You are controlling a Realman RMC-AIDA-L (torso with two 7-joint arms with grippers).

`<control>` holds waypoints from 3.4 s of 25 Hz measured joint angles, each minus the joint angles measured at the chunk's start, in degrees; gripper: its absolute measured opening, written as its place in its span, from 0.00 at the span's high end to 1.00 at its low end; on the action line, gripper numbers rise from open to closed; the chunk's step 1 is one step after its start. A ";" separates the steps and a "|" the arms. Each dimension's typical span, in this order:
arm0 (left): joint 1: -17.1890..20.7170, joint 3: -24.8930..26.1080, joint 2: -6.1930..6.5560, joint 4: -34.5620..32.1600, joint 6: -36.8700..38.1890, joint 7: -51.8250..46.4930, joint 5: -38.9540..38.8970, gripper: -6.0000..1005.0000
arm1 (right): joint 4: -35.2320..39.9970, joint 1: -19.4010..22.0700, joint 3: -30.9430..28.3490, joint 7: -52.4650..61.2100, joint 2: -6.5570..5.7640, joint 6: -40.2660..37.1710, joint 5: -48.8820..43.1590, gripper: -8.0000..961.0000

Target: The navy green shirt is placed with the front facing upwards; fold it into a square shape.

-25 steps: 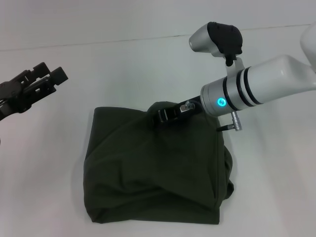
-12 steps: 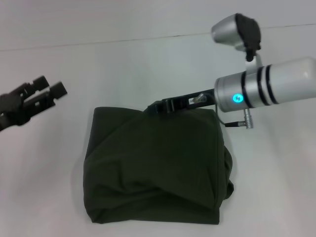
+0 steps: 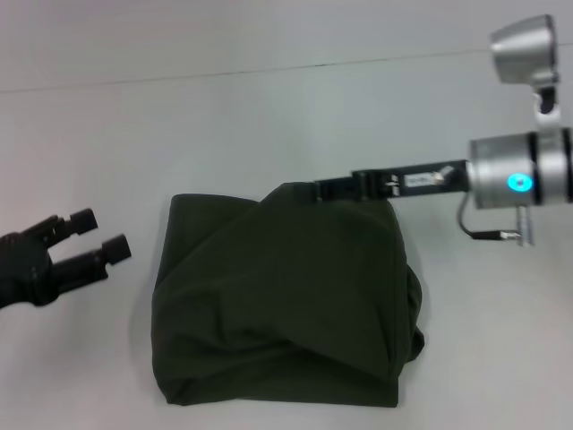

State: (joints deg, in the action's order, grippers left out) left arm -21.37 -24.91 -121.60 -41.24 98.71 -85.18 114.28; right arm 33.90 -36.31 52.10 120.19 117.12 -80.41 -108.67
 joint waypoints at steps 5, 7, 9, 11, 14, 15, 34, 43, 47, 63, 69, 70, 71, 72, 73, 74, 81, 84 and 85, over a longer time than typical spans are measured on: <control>1.16 0.32 0.16 -1.40 4.83 1.37 2.74 0.09 | -0.47 2.80 -1.99 -0.15 -2.78 -9.06 -0.24 0.52; 1.60 0.42 0.06 -1.85 5.97 1.88 4.03 0.09 | -0.65 4.16 -2.21 0.55 -3.89 -12.03 -0.31 0.46; 2.17 0.48 -0.11 -2.06 6.89 3.12 5.26 0.09 | -0.66 5.42 -2.35 1.48 -4.75 -14.57 -0.39 0.40; 2.60 0.52 -0.26 -2.08 7.14 4.29 5.94 0.09 | -0.67 6.49 -2.29 2.63 -5.44 -16.56 -0.54 0.37; 3.07 0.57 -0.46 -2.09 7.24 5.24 6.83 0.09 | -0.67 7.43 -2.22 4.75 -5.99 -18.53 -2.15 0.37; 3.10 0.60 -0.49 -2.09 7.32 5.33 6.99 0.09 | -0.68 7.53 -2.28 5.45 -6.03 -18.95 -3.02 0.37; 1.94 0.66 -0.39 -1.70 8.95 5.25 6.68 0.09 | -1.32 12.20 -2.45 8.79 -5.47 -21.81 -11.79 0.37; 1.86 0.66 -0.39 -1.65 8.96 5.06 6.58 0.09 | -2.81 13.02 -2.51 8.86 -5.45 -18.67 -12.50 0.37; 1.83 0.74 -0.39 -1.65 8.91 5.05 6.57 0.09 | -2.93 12.65 -2.44 8.96 -5.05 -16.57 -12.52 0.37; 1.96 0.74 -0.35 -0.97 7.52 5.10 7.37 0.09 | -5.16 10.64 -3.07 7.66 -2.95 -11.87 -12.43 0.38; 2.14 1.29 -0.25 -1.08 7.35 5.26 9.65 0.09 | -5.64 10.77 -4.65 6.92 -2.47 -11.43 -12.08 0.41; 2.14 1.29 -0.25 -1.08 7.35 5.26 9.65 0.09 | -5.72 10.79 -4.94 6.82 -2.44 -11.43 -12.07 0.42; 2.14 1.35 -0.24 -1.07 7.25 5.26 10.11 0.09 | -5.74 10.84 -5.08 6.75 -2.44 -11.43 -12.07 0.43; 2.19 1.41 -0.23 -1.07 6.89 5.21 11.23 0.09 | -5.75 10.91 -5.17 6.66 -2.43 -11.42 -12.06 0.44; 2.26 1.42 -0.22 -1.08 6.76 5.14 11.59 0.09 | -5.76 11.02 -5.29 6.54 -2.43 -11.42 -12.05 0.45; 2.33 1.44 -0.23 -1.10 6.77 5.11 11.78 0.09 | -5.78 11.13 -5.45 6.48 -2.42 -11.34 -12.05 0.46; 2.47 1.26 -0.45 -1.18 6.86 4.82 14.78 0.09 | -7.34 11.33 -6.93 6.27 -2.36 -9.24 -12.07 0.62; 2.53 1.22 -0.55 -1.07 6.52 4.90 15.78 0.09 | -7.38 11.23 -7.02 6.08 -2.25 -9.16 -12.01 0.69; 2.54 1.25 -0.56 -1.05 6.26 4.94 16.11 0.09 | -7.38 11.15 -7.19 5.96 -2.20 -9.18 -12.00 0.71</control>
State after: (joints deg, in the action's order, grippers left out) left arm -18.83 -23.66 -122.16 -42.29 104.98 -80.24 130.39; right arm 26.52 -25.16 44.91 126.14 114.92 -89.60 -120.68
